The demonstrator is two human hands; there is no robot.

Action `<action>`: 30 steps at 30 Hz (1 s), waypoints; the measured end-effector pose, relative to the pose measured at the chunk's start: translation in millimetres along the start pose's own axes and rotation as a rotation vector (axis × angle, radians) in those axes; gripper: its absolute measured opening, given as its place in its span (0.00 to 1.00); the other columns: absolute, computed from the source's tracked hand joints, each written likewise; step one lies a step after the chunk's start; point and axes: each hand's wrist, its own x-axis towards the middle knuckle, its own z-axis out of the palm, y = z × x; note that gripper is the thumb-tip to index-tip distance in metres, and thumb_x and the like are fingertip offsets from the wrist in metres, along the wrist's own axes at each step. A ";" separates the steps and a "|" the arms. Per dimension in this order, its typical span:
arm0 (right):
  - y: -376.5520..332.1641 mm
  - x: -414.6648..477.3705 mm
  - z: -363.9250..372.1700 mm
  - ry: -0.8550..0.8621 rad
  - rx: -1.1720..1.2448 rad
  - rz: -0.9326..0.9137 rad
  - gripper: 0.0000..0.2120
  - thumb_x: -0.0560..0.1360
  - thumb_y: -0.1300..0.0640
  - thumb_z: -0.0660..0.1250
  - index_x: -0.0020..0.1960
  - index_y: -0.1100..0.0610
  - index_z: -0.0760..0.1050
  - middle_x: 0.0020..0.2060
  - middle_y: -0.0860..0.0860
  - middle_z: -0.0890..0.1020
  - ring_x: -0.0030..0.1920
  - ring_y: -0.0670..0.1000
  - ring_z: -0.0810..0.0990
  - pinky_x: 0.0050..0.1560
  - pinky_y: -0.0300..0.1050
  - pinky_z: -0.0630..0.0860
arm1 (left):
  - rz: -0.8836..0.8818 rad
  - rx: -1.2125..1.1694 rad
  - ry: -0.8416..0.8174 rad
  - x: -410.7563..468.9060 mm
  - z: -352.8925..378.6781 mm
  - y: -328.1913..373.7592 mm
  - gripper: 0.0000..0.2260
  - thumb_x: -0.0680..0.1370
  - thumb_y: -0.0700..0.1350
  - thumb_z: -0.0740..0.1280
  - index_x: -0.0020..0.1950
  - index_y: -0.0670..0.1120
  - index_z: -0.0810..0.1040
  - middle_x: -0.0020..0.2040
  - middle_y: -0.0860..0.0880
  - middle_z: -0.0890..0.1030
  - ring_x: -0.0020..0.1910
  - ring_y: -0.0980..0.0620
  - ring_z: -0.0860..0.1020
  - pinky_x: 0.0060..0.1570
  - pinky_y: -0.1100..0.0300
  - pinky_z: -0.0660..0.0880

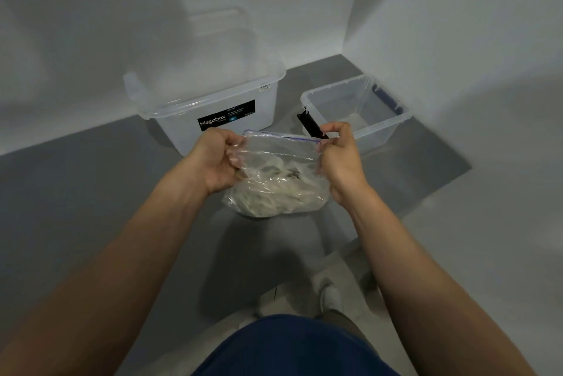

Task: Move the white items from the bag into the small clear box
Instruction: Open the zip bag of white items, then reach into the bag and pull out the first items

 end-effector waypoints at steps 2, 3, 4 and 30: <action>2.9 -1.0 -5.3 -0.079 0.031 -0.018 0.15 0.77 0.66 0.59 0.56 0.49 0.71 0.39 0.50 0.73 0.32 0.47 0.70 0.35 0.47 0.70 | -0.002 0.014 -0.014 4.9 -8.6 -3.4 0.09 0.72 0.37 0.58 0.36 0.49 0.64 0.27 0.53 0.57 0.22 0.56 0.56 0.33 0.65 0.51; 5.2 -2.3 -10.2 -0.163 0.025 -0.054 0.10 0.79 0.61 0.63 0.56 0.47 0.71 0.40 0.50 0.73 0.34 0.46 0.71 0.36 0.46 0.70 | 0.002 0.034 -0.001 7.2 -13.0 -5.3 0.09 0.72 0.37 0.58 0.35 0.49 0.64 0.27 0.53 0.56 0.22 0.56 0.56 0.28 0.65 0.53; 6.7 -4.6 -15.7 -0.275 -0.013 -0.111 0.09 0.79 0.54 0.68 0.56 0.45 0.71 0.42 0.48 0.73 0.38 0.46 0.73 0.39 0.45 0.73 | -0.003 0.064 0.020 9.4 -17.5 -6.7 0.10 0.73 0.37 0.58 0.35 0.49 0.64 0.26 0.53 0.57 0.21 0.54 0.56 0.27 0.66 0.57; 17.4 4.7 -1.6 -0.289 -0.756 -0.548 0.07 0.82 0.55 0.62 0.57 0.50 0.65 0.31 0.51 0.76 0.32 0.53 0.77 0.36 0.54 0.76 | 0.871 1.569 -0.225 -17.6 -46.5 -9.6 0.07 0.78 0.49 0.73 0.52 0.60 0.80 0.77 0.55 0.63 0.69 0.56 0.72 0.62 0.61 0.73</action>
